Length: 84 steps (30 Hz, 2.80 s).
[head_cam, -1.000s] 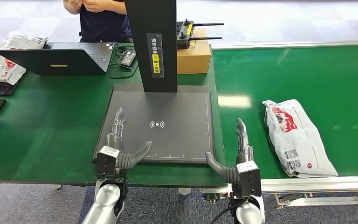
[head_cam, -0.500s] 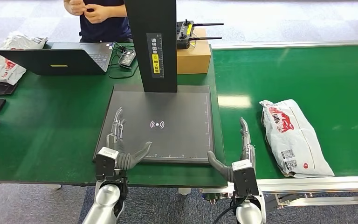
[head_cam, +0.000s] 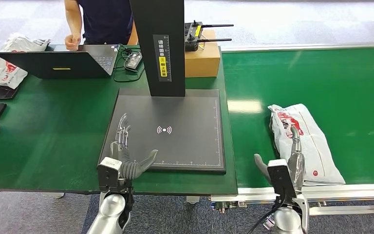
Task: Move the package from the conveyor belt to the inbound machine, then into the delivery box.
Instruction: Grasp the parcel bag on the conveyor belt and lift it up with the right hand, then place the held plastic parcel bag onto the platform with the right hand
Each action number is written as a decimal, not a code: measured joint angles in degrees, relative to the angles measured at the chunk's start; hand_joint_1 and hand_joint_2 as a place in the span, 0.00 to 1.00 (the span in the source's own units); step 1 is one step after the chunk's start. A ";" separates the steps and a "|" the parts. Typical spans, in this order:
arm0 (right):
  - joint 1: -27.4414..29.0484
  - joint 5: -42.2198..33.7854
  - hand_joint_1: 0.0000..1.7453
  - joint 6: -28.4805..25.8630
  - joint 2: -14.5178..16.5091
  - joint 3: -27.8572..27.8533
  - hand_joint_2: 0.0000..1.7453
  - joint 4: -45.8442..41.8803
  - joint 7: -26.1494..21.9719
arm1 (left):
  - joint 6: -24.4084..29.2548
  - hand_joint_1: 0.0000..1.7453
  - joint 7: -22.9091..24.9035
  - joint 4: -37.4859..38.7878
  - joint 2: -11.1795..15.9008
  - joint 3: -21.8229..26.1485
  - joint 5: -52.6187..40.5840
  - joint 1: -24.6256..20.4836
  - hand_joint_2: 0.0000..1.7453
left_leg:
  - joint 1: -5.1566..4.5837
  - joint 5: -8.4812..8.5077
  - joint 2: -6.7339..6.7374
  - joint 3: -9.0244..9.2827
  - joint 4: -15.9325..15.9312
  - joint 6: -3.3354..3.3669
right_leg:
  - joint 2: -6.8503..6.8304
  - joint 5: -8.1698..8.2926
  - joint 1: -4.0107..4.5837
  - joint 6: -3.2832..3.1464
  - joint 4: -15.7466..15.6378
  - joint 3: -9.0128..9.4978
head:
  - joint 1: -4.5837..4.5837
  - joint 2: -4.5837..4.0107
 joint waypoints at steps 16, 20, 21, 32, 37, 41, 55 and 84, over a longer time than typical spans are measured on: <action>-20.61 3.47 0.00 -5.20 -13.34 -13.00 1.00 40.07 1.07 | 0.10 0.00 -0.02 0.01 0.00 -0.45 0.67 -0.11 1.00 | -0.02 0.03 -0.02 -0.01 0.04 0.04 | -0.02 0.04 -0.02 0.05 0.00 -0.02 | 0.01 0.00; -24.66 5.59 0.00 -4.90 -15.69 -13.84 1.00 47.53 4.88 | 0.25 0.00 -0.02 0.01 0.00 -0.51 0.72 -0.12 1.00 | -0.02 0.03 -0.02 -0.01 0.04 0.04 | -0.02 0.04 -0.02 0.05 0.00 -0.02 | -0.01 0.00; -25.55 6.27 0.00 -4.38 -16.14 -13.86 1.00 49.17 6.35 | 0.26 0.00 -0.01 0.01 0.00 -0.53 0.73 -0.12 1.00 | -0.02 0.03 -0.02 -0.01 0.04 0.04 | -0.02 0.04 -0.01 0.05 0.00 -0.01 | -0.01 0.00; -30.37 9.58 0.00 6.73 -18.49 -13.84 1.00 58.89 15.77 | 0.14 0.00 0.29 0.01 0.01 -0.87 0.78 -0.18 1.00 | -0.01 0.03 -0.03 0.00 0.04 0.04 | -0.03 0.04 -0.01 0.05 0.00 0.00 | 0.01 0.00; -32.39 14.52 0.06 16.69 -19.24 -12.59 1.00 61.49 21.84 | 0.40 0.00 0.48 0.21 0.02 -1.19 0.93 -0.27 1.00 | -0.01 0.02 0.00 0.20 0.04 0.06 | 0.00 0.03 0.01 0.06 -0.01 0.20 | 0.00 0.00; -33.20 16.39 0.85 16.93 -19.17 -11.51 1.00 62.36 22.20 | 1.18 0.00 1.09 0.25 0.02 -1.28 0.82 -0.27 1.00 | 0.01 0.01 0.00 0.30 0.04 0.06 | 0.00 0.04 0.02 0.06 -0.01 0.32 | -0.01 0.00; -32.13 15.04 0.79 6.45 -17.96 -12.40 1.00 62.09 12.32 | 1.39 0.00 2.26 -0.50 0.04 -1.67 -0.04 0.20 1.00 | -0.04 0.07 -0.03 0.35 0.06 0.13 | -0.04 0.11 -0.05 0.16 -0.01 0.41 | 0.01 0.00; -29.24 3.47 0.59 8.97 -16.95 16.35 1.00 23.53 3.68 | 0.87 0.00 -0.03 -0.49 0.04 -1.19 0.02 0.31 1.00 | -0.04 0.09 -0.03 0.05 0.05 0.11 | -0.03 0.11 -0.04 0.15 0.02 0.11 | 0.00 0.00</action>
